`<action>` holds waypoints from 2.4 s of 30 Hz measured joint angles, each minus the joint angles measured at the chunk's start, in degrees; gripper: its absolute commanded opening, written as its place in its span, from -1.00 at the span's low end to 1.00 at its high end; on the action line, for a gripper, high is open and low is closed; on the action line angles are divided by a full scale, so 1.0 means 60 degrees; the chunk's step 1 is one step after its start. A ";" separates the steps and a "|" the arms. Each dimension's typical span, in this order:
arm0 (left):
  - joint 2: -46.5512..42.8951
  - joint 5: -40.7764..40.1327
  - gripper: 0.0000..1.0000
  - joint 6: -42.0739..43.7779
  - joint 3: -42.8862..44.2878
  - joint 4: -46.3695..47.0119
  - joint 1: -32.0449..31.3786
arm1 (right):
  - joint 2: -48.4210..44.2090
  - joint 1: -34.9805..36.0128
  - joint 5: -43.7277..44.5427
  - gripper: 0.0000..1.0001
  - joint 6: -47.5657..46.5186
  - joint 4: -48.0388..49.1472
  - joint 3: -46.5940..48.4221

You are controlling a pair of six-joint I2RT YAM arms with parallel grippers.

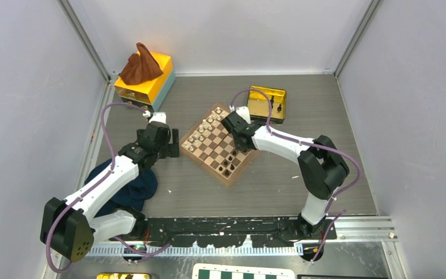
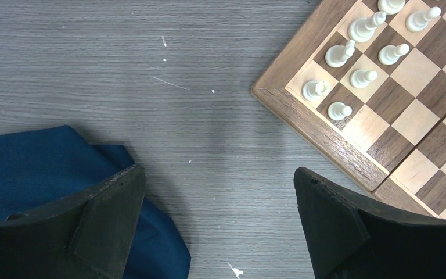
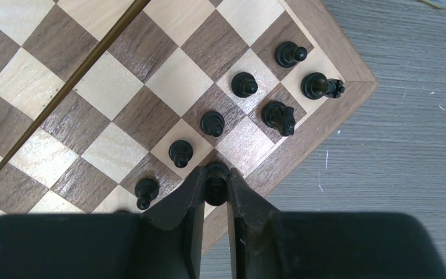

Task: Set up the chess pieces on the board
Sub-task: Place the chess piece on the chessboard.

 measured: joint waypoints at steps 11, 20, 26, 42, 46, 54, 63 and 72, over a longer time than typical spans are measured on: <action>0.0022 0.0000 0.99 0.0000 0.0000 -0.0004 0.0000 | 0.0000 -0.0044 -0.0131 -0.99 0.0164 0.0051 -0.0004; 0.0022 0.0000 0.99 0.0000 0.0000 -0.0004 0.0000 | 0.0000 -0.0058 -0.0146 -0.99 0.0277 0.0080 -0.0022; 0.0022 0.0000 0.99 0.0000 0.0000 -0.0004 0.0000 | -0.0018 -0.0058 -0.0142 -0.98 0.0328 0.0127 -0.0073; 0.0022 0.0004 0.99 0.0000 0.0000 -0.0007 0.0000 | -0.0168 -0.0058 -0.0146 -0.98 0.0579 0.0262 -0.0277; 0.0022 0.0004 1.00 0.0000 0.0000 -0.0007 0.0000 | -0.0222 -0.0058 -0.0171 -0.99 0.0627 0.0302 -0.0346; 0.0022 0.0004 0.99 0.0000 0.0000 -0.0007 0.0000 | -0.0288 -0.0058 -0.0240 -0.99 0.0729 0.0306 -0.0404; 0.0022 0.0004 0.99 0.0000 0.0000 -0.0007 0.0000 | -0.0375 -0.0058 -0.0288 -0.99 0.0798 0.0339 -0.0510; 0.0022 0.0007 0.99 -0.0004 0.0000 -0.0007 0.0000 | -0.0408 -0.0058 -0.0288 -0.73 0.0812 0.0357 -0.0557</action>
